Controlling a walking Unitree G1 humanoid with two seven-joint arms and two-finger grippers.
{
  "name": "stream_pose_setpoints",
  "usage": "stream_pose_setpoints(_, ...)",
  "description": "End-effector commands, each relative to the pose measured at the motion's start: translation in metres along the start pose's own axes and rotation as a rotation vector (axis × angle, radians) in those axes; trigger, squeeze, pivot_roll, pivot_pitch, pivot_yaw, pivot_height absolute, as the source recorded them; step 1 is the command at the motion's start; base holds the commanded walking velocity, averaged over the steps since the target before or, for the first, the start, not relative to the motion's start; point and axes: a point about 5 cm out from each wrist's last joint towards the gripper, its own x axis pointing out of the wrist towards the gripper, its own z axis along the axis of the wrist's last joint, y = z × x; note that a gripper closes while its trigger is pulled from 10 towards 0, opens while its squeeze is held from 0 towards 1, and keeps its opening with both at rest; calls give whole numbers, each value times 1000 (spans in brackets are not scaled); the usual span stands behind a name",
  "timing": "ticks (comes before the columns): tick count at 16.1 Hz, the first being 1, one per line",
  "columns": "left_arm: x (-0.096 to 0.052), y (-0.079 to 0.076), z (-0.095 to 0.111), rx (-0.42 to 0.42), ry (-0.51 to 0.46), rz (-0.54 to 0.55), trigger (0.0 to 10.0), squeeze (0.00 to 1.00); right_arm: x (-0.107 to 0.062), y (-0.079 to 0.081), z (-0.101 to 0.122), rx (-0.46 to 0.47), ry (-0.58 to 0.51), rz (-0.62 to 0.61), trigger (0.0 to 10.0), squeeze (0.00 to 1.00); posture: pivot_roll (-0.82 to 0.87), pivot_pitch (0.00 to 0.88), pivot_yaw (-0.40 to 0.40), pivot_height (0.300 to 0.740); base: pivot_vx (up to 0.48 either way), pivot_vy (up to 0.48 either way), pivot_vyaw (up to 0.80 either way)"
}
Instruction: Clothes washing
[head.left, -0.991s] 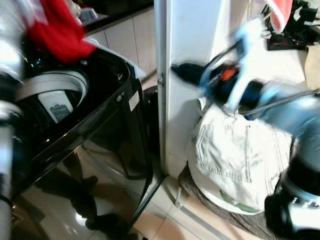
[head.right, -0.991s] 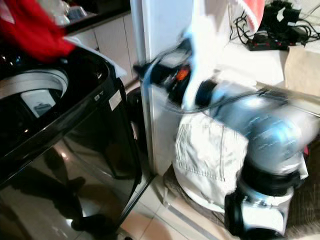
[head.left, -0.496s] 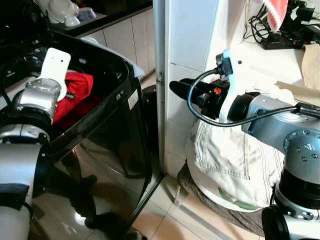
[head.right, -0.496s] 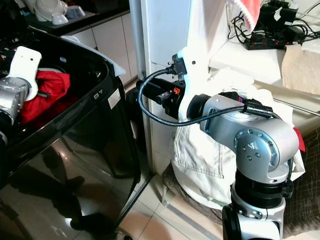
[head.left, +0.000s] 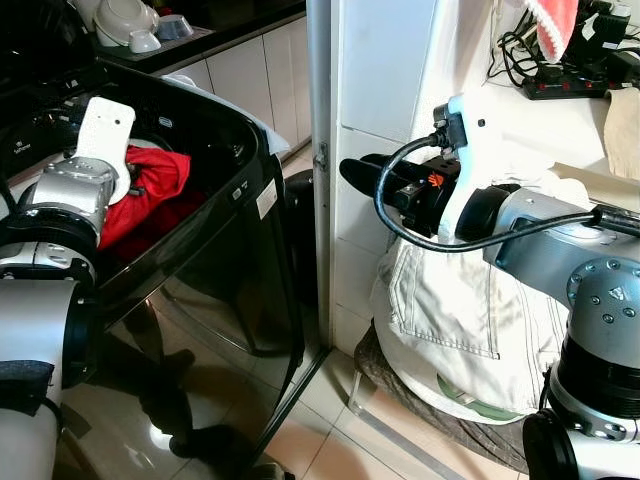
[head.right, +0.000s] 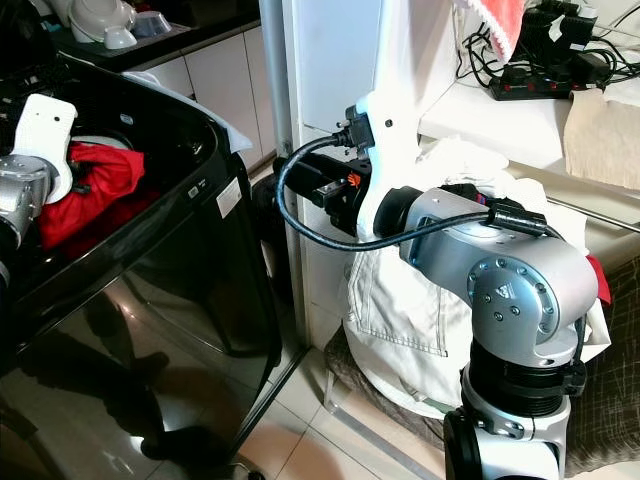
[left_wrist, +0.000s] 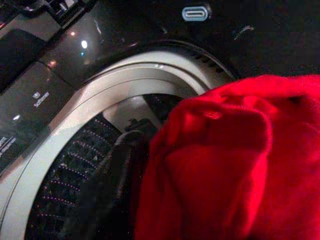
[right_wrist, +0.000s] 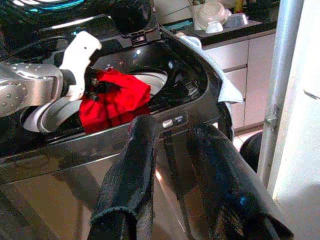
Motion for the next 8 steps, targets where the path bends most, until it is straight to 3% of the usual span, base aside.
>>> stream_pose_setpoints(1,-2,7,9,-6,-23,10,10000,1000,-1,-1,3,-1,-13,-6,10000,0,-79,0,80,740,0,0,0)
stream_pose_setpoints(8,-2,9,8,-15,-22,10,10000,1000,-1,-4,3,2,-10,-20,10000,0,-77,0,79,740,0,0,0)
